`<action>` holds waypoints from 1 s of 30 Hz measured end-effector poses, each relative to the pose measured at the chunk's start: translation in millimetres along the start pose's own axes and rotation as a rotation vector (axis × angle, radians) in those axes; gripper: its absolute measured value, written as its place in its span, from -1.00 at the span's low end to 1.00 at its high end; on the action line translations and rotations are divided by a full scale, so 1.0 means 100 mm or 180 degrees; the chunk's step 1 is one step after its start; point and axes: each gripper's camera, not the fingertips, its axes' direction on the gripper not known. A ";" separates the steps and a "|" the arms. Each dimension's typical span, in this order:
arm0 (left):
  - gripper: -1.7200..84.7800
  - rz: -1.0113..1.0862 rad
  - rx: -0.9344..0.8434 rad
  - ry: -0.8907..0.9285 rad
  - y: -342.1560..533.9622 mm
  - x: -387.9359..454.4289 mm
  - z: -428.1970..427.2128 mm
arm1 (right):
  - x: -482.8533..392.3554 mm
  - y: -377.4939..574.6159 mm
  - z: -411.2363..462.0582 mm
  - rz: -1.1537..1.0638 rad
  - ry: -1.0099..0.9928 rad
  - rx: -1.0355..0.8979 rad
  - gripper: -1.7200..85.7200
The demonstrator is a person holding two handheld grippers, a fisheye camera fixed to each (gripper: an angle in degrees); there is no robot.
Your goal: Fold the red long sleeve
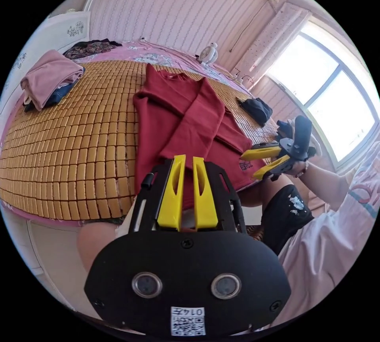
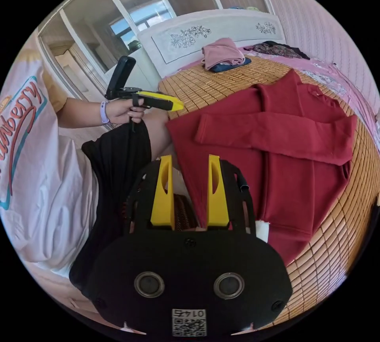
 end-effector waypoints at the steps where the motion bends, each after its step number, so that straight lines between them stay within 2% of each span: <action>1: -0.87 -0.0010 0.0117 -0.0002 -0.12 -0.11 -0.03 | 0.07 -0.03 -0.04 0.0052 0.0067 0.0027 -0.67; 8: -0.82 0.0002 0.0332 0.0105 -1.21 -0.83 0.26 | 1.33 -0.61 -0.53 0.0939 0.1194 0.0546 -0.71; 12: -0.75 0.0096 0.0115 0.0114 -1.99 -1.20 0.75 | 2.20 -0.97 -0.64 0.1426 0.1573 0.0640 -0.66; 19: -0.69 -0.0173 0.0018 -0.0058 -2.90 -1.60 1.46 | 3.20 -1.49 -0.61 0.1872 0.1669 0.0703 -0.63; 25: -0.85 -0.0020 -0.0563 -0.0285 -3.20 -1.63 1.86 | 3.74 -1.56 -0.66 0.2229 0.1373 0.0565 -0.86; 30: -0.86 -0.0068 -0.0046 -0.0058 -3.30 -1.70 1.35 | 3.55 -1.47 -1.30 0.2100 0.1112 0.1261 -0.92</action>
